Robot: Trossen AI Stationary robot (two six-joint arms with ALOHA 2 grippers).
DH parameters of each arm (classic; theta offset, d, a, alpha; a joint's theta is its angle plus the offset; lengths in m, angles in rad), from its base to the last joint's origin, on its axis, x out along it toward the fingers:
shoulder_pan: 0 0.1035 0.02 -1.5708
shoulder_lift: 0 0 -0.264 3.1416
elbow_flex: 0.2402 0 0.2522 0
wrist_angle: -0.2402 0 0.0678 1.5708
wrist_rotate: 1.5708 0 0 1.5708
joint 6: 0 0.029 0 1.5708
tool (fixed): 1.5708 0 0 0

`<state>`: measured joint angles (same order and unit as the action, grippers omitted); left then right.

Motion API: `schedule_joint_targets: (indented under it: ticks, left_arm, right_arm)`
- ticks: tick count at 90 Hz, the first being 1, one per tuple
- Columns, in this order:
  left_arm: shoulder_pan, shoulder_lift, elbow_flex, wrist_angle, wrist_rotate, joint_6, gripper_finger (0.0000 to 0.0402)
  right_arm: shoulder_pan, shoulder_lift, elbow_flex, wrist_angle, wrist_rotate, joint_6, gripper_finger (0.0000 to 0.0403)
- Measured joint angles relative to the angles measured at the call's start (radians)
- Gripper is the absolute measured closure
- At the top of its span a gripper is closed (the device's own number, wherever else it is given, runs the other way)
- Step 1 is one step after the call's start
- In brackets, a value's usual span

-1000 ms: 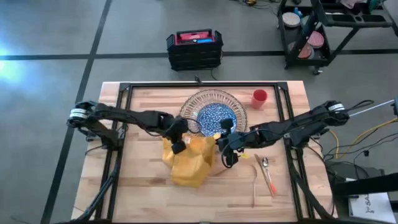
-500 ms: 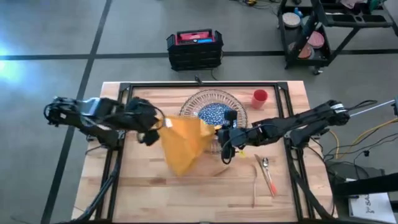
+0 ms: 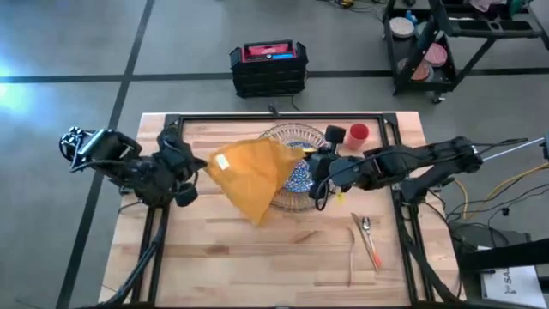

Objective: Set table place
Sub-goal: Fold the yellow table napkin

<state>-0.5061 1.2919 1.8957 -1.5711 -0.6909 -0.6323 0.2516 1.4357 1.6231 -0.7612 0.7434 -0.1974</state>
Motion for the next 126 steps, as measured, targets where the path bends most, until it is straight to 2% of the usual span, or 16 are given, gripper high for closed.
schedule_joint_targets:
  ticks: [14,30,48,64,92,116,126]
  left_arm:
    - [-0.034,0.044,0.126,-0.003,0.003,0.058,0.0402]
    - [-0.083,0.093,0.310,0.001,-0.036,0.121,0.0402]
    - [-0.119,0.139,0.446,0.000,-0.054,0.143,0.0401]
    - [-0.142,0.177,0.459,0.000,-0.054,0.117,0.0401]
    - [-0.179,0.266,0.460,0.021,-0.085,0.096,0.0401]
    - [-0.250,0.332,0.460,0.266,-0.117,0.235,0.0401]
    - [-0.302,0.340,0.460,0.322,-0.201,0.268,0.0401]
  right_arm:
    - [0.036,0.000,0.109,-0.058,0.068,-0.007,0.0403]
    - [0.088,0.006,0.208,-0.127,0.068,0.020,0.0403]
    - [0.136,0.026,0.302,-0.322,0.061,0.134,0.0403]
    - [0.178,0.052,0.348,-0.447,0.062,0.198,0.0403]
    - [0.268,0.053,0.368,-0.466,0.063,0.198,0.0403]
    - [0.287,0.051,0.443,-0.500,0.072,0.210,0.0403]
    - [0.292,0.051,0.461,-0.528,0.072,0.233,0.0403]
